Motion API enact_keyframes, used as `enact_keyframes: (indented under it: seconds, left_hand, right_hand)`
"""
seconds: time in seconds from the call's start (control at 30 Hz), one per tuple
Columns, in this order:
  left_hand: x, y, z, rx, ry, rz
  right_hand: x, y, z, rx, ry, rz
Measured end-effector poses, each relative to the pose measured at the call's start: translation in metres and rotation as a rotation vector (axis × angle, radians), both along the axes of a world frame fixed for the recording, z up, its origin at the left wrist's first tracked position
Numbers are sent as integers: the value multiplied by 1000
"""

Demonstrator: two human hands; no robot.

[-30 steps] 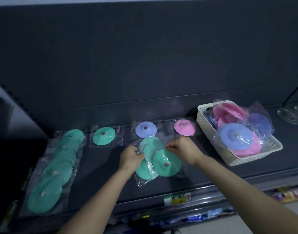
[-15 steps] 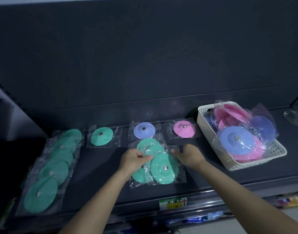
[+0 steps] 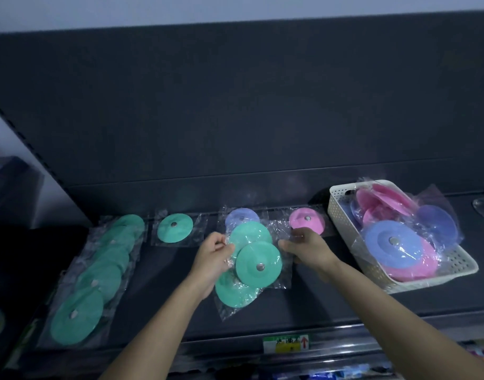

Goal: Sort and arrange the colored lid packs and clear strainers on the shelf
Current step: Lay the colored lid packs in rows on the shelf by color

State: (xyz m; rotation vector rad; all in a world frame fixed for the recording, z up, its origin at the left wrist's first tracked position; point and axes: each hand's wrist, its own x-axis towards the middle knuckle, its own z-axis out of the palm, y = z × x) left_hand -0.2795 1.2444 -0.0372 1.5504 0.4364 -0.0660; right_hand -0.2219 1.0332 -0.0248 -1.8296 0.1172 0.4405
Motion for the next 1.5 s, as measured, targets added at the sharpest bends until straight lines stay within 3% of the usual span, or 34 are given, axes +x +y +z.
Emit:
enact_keyframes:
  seconds: [0.2,0.47,0.6,0.9,1.23,1.37,1.5]
  left_hand:
    - [-6,33,9,-47,-34,149]
    - [-30,88,17,70,-49,343]
    - [-40,120,15,296,-25,373]
    - [-34,158,3,677,17,286]
    - [-6,173,-13,776,113,153]
    - [-3,173,-20,763,87,75]
    - [-1,170,-23,891,1,-10]
  right_hand:
    - [-9,43,15,193,49,64]
    - [-20,117,9,103,75,32]
    - [-27,149,-1,5,24,30]
    - [-27,190,-12,-366,-246,177]
    - [-9,208,-35,-537,-224,211]
    - [-5,204,-42,-557,-213,208]
    - [-1,206,-44,-555,-222,204]
